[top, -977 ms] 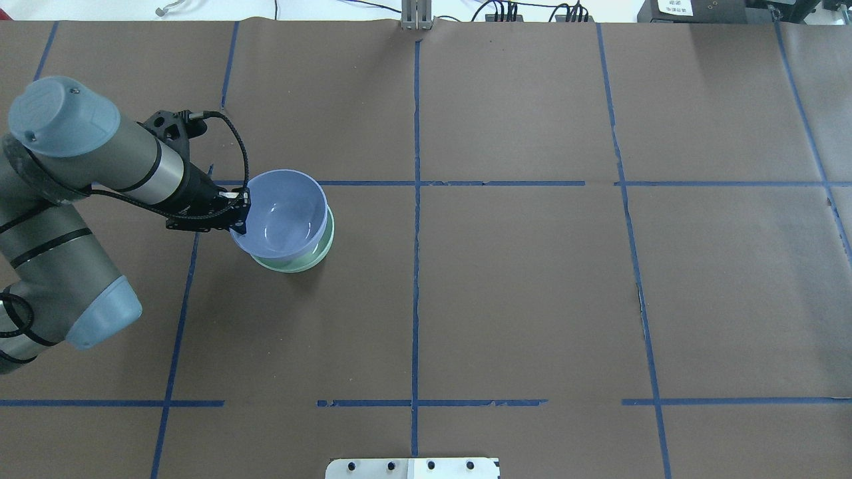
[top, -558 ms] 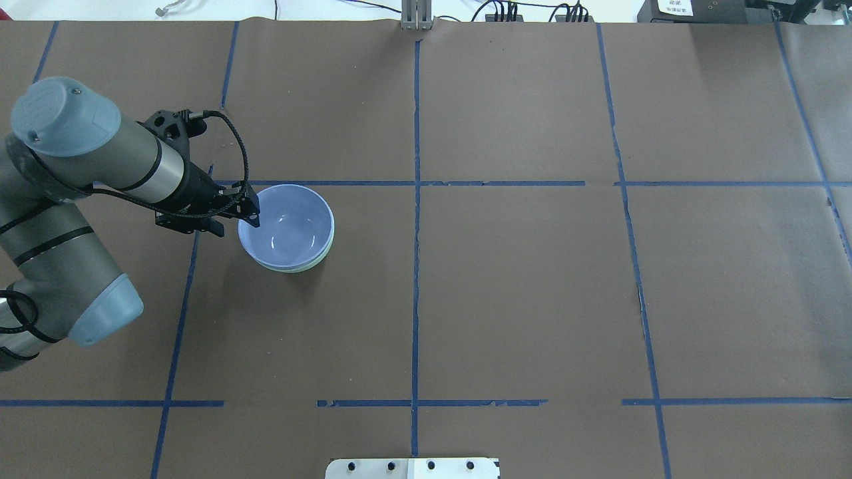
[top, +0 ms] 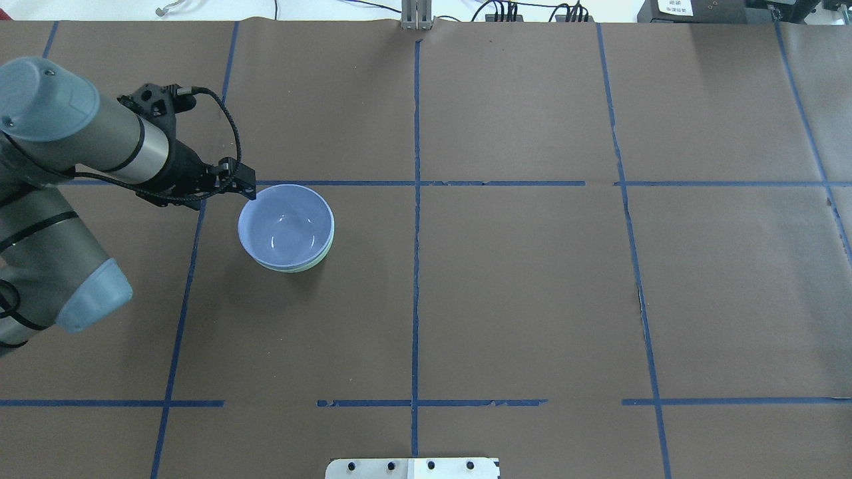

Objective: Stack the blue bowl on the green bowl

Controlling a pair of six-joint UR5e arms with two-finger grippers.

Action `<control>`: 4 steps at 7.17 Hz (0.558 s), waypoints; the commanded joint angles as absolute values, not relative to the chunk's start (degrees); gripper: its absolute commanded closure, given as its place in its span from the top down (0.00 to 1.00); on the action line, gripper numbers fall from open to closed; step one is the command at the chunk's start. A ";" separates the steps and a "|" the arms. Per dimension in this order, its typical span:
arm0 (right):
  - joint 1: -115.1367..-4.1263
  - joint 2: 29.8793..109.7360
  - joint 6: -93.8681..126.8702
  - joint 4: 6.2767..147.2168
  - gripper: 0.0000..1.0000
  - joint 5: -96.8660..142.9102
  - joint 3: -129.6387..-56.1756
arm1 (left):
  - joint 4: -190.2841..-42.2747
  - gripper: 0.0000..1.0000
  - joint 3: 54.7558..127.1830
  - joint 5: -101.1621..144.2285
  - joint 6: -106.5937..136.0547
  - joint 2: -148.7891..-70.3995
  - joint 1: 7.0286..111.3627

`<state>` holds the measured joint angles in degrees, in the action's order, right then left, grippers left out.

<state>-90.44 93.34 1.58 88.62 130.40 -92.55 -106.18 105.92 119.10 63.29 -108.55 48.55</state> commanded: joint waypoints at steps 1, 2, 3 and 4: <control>-90.44 93.34 1.58 88.68 1.00 130.34 -92.55 | -103.47 1.00 107.04 121.18 47.43 -106.19 57.18; -90.44 93.34 1.58 88.59 1.00 130.34 -92.55 | -100.92 1.00 106.96 125.20 38.59 -105.04 63.13; -90.44 93.34 1.58 88.59 1.00 130.34 -92.55 | -96.46 1.00 106.18 128.81 25.79 -103.03 69.81; -90.44 93.34 1.58 88.59 1.00 130.43 -92.55 | -93.02 1.00 104.43 129.63 16.01 -101.88 74.83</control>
